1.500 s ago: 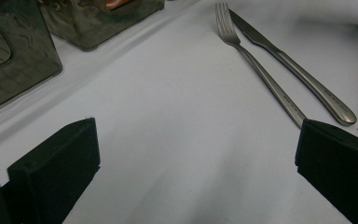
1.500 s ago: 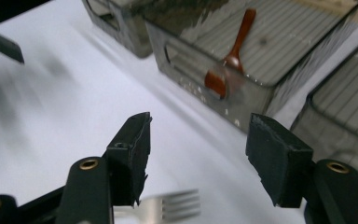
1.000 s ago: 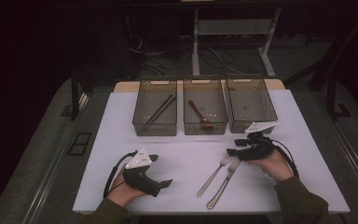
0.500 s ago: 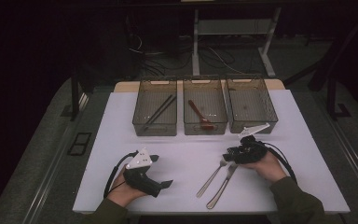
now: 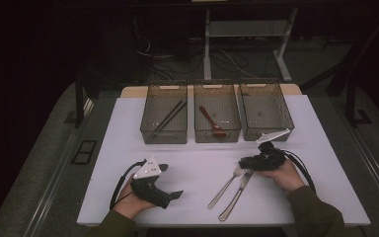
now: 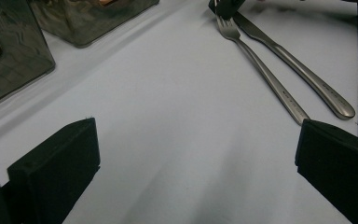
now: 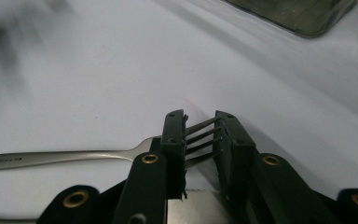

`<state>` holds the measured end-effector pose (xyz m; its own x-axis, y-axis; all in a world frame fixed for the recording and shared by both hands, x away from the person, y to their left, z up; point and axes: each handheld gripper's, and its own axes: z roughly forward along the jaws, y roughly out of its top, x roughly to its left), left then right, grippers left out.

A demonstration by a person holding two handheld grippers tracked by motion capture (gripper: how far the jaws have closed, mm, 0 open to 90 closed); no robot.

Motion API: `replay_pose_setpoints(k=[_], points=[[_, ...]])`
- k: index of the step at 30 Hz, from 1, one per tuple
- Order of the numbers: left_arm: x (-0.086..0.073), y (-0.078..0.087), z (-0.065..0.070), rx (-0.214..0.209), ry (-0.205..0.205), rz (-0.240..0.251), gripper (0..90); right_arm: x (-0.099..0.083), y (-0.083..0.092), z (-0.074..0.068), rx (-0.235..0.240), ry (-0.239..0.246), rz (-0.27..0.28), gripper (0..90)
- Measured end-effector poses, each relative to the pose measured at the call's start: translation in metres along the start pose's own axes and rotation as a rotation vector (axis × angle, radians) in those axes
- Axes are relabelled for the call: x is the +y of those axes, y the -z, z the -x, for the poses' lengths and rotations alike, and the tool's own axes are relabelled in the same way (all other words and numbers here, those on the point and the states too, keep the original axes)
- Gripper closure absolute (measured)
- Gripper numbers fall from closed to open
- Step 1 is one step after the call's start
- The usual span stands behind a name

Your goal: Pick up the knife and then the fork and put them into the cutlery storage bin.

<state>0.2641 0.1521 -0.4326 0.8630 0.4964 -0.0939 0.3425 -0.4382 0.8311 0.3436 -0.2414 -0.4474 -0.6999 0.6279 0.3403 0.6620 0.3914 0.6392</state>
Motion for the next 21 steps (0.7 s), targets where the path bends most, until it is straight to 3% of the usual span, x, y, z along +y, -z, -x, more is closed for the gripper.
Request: replay_pose_setpoints(k=[9, 21], points=[[0.000, 0.000, 0.000, 0.001, -0.001, 0.000, 0.0, 0.004, 0.014, 0.002, 0.079, -0.012, 0.071, 82.2], [0.000, 0.001, 0.000, 0.003, -0.004, -0.002, 0.0, 0.011, 0.036, -0.011, 0.199, 0.003, 0.193, 89.5]])
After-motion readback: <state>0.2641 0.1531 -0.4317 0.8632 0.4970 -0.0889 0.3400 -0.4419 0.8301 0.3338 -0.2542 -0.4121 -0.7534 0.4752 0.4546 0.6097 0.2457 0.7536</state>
